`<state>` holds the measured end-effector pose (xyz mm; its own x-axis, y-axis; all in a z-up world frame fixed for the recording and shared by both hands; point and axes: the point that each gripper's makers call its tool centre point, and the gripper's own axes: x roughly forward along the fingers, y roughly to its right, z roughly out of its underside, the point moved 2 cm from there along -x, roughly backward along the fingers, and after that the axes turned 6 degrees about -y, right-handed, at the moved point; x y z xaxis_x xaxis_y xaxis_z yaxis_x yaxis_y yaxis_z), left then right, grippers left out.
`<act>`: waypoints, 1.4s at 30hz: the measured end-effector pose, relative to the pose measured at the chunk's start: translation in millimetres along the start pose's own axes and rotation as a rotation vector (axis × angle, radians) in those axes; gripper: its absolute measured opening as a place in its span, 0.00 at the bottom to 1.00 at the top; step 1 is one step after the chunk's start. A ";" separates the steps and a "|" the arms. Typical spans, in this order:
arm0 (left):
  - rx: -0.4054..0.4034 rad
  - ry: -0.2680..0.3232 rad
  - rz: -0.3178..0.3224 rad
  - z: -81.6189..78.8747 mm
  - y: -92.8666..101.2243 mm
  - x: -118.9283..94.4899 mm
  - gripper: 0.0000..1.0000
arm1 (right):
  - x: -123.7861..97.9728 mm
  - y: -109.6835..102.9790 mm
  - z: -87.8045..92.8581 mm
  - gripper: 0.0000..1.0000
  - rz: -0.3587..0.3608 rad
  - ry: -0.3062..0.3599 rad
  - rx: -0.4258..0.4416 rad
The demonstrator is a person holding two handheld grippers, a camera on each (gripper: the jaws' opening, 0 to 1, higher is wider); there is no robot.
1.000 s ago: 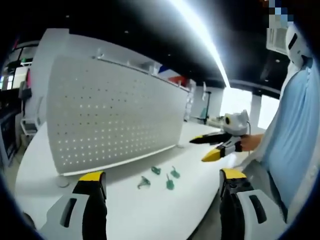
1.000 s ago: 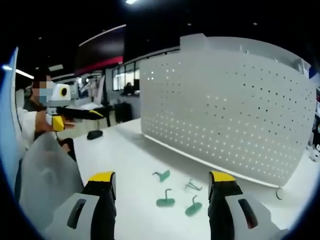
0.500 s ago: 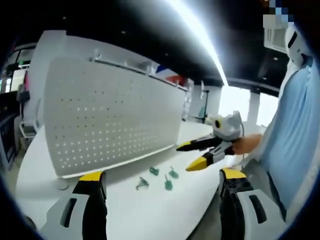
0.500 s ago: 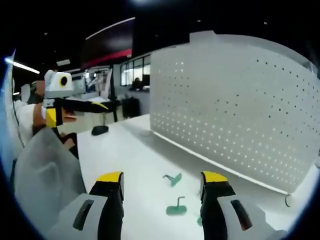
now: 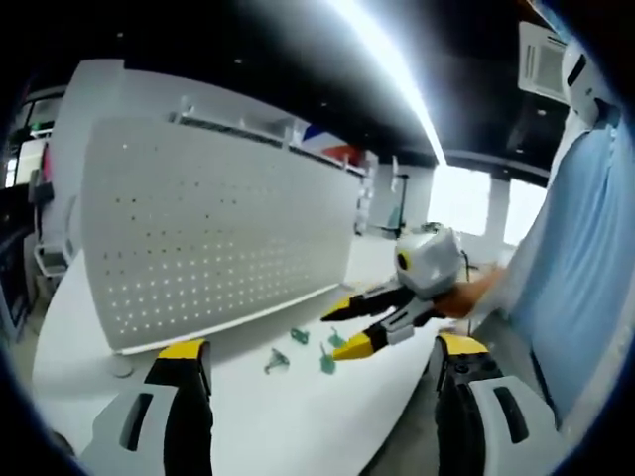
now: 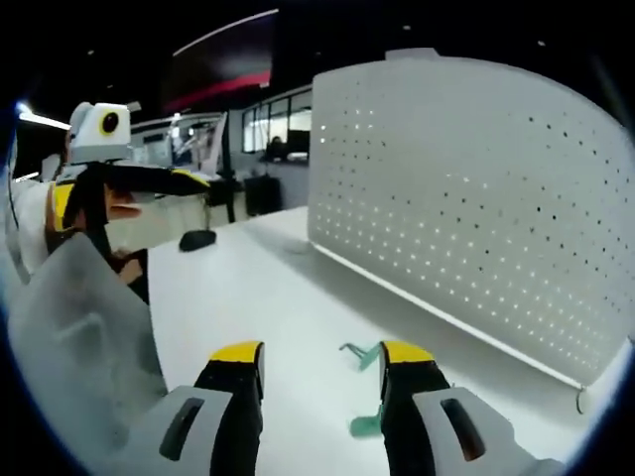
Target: Insert the hook assembly into the mounting plate slot until the hook locks in place.
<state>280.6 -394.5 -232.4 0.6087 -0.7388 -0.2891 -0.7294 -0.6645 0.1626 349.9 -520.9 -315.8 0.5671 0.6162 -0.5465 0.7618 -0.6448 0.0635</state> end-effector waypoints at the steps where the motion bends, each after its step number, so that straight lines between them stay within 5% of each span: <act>1: -0.001 0.002 0.001 -0.5 -0.2 -0.7 0.95 | 2.1 0.3 0.4 0.45 0.002 -0.005 0.003; 28: 0.004 -0.014 0.072 7.6 0.6 -4.3 0.94 | 57.5 13.5 29.7 0.19 0.113 -0.188 0.075; 42: -0.005 -0.028 0.101 14.4 -0.9 -0.3 0.94 | 72.5 25.8 43.8 0.14 0.147 -0.255 0.126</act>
<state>276.6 -392.1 -246.1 0.5232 -0.7985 -0.2977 -0.7847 -0.5877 0.1971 396.9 -512.6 -390.4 0.5593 0.3894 -0.7318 0.6235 -0.7794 0.0618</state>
